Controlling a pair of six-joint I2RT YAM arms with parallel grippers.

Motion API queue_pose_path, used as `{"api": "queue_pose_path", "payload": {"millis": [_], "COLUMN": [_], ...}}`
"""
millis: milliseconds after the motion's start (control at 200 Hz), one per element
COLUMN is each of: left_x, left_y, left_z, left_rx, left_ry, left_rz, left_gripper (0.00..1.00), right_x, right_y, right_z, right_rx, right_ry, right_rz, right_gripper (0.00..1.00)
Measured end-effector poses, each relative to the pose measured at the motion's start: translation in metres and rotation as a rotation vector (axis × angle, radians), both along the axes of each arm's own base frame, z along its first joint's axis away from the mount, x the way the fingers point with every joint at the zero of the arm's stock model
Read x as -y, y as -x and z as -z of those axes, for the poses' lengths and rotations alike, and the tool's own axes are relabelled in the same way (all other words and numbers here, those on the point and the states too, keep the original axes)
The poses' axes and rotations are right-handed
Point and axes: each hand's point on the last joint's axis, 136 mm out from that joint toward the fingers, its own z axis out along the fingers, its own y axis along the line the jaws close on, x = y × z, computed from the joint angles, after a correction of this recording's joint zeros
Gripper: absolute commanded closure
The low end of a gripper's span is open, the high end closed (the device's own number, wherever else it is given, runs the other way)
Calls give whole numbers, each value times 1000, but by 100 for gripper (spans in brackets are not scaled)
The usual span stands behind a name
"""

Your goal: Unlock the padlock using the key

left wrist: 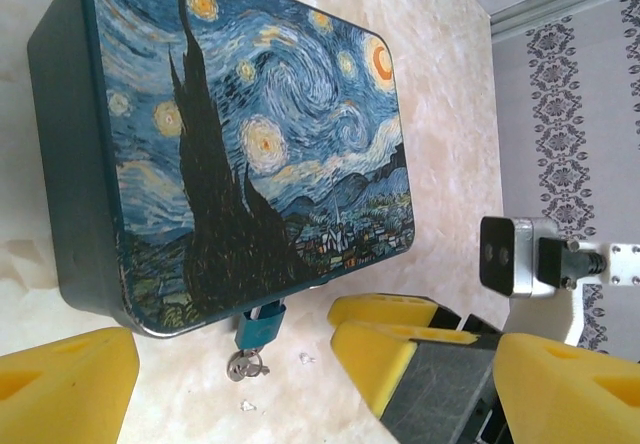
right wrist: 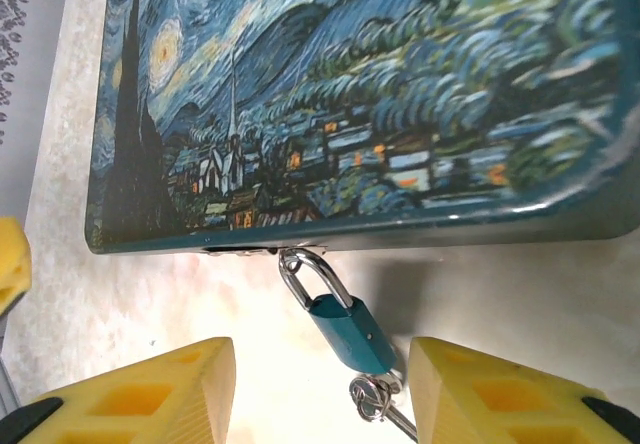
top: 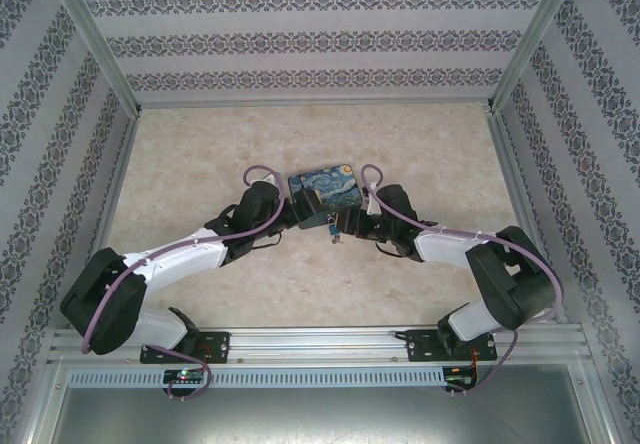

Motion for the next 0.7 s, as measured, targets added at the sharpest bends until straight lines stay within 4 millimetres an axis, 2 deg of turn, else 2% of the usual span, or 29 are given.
{"api": "queue_pose_path", "payload": {"millis": [265, 465, 595, 699], "left_x": [-1, -3, -3, -3], "left_y": [0, 0, 0, 0], "left_z": [3, 5, 7, 10], "left_rx": [-13, -19, -23, -30], "left_ry": [-19, -23, -26, -28], "left_rz": [11, 10, 10, 12], "left_gripper": [8, 8, 8, 8], "right_x": [-4, -8, -11, -15], "right_y": [3, 4, 3, 4], "right_z": [24, 32, 32, 33], "right_rx": [-36, -45, -40, -37], "right_ry": [27, 24, 17, 15], "right_rz": [-25, -39, -46, -57], "right_gripper": [52, 54, 57, 66]}}
